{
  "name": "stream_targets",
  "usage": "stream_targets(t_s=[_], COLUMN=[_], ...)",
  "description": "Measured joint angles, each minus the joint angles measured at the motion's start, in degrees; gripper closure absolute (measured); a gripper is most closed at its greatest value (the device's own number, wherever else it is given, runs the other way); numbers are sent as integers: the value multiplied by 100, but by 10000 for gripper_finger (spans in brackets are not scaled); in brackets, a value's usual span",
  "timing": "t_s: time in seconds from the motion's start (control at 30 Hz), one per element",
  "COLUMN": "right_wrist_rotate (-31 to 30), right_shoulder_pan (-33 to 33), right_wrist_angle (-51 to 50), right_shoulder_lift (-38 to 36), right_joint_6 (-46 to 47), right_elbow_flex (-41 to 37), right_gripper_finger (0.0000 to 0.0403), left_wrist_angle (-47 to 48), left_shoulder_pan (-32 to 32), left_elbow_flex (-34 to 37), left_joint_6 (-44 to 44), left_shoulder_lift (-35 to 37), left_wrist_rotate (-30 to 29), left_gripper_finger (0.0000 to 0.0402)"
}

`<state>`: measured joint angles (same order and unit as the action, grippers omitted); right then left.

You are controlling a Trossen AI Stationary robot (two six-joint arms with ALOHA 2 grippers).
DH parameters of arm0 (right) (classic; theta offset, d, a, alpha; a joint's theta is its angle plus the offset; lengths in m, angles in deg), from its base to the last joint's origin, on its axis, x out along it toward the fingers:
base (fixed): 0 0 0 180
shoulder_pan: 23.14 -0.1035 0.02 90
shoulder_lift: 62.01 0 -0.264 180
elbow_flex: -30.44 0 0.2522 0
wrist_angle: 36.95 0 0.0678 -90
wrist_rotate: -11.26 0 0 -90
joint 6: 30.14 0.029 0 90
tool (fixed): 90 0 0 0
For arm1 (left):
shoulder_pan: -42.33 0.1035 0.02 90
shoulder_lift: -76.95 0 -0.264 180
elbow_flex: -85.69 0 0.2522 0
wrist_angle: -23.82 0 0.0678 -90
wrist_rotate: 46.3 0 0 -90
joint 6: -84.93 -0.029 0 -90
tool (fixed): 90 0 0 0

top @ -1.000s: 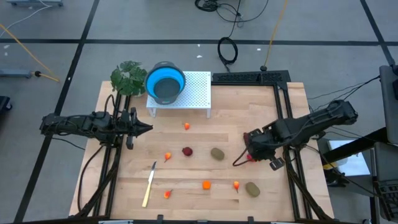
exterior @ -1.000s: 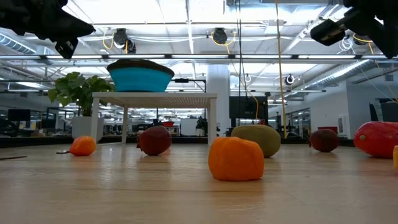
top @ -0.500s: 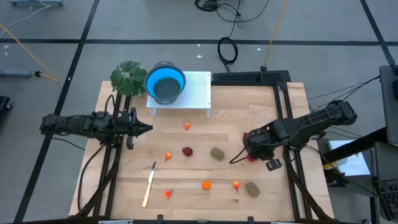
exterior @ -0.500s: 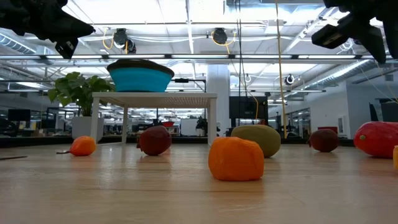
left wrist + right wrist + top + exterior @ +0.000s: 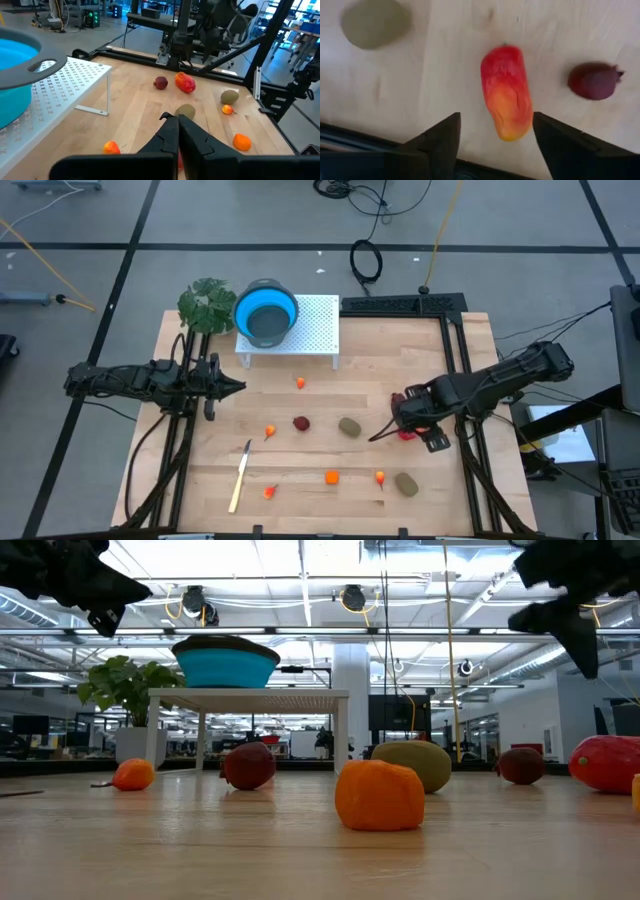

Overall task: Pick & Place Fruit
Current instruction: Put the red mango into the blue strainer bowl on the shelf

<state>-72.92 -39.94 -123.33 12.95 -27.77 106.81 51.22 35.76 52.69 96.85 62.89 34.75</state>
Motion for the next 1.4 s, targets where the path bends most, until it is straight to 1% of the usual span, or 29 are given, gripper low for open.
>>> stream_targets(t_s=[0.13,0.3,0.4,0.47,0.5,0.6,0.73,1.27,1.4], right_wrist_rotate=[-2,-54,-380,-701,-753,-694,-418,-427,-427], right_shoulder_pan=[0,0,-2,-2,0,0,-2,0,0], right_wrist_angle=[58,365,573,591,601,721,884,1902,1947], right_shoulder_lift=[-2,0,0,0,0,-2,-2,-2,0], right_joint_6=[-2,-1,0,3,0,1,-1,0,-1], right_elbow_flex=[-295,-596,-786,-907,-954,-1073,-1170,-1907,-1949], right_gripper_finger=[125,105,97,94,92,92,93,89,89], left_wrist_angle=[-5,-8,-10,-10,-10,-13,-14,-14,-14], left_shoulder_pan=[0,0,0,0,0,0,-1,0,0], left_elbow_flex=[0,0,0,0,0,0,0,-2,-2], left_joint_6=[17,51,59,81,84,154,182,208,208], left_shoulder_lift=[0,0,0,0,0,0,0,0,0], left_wrist_rotate=[-2,-2,-4,-5,-4,-8,-7,-11,-11], left_gripper_finger=[384,389,399,399,396,386,381,380,380])
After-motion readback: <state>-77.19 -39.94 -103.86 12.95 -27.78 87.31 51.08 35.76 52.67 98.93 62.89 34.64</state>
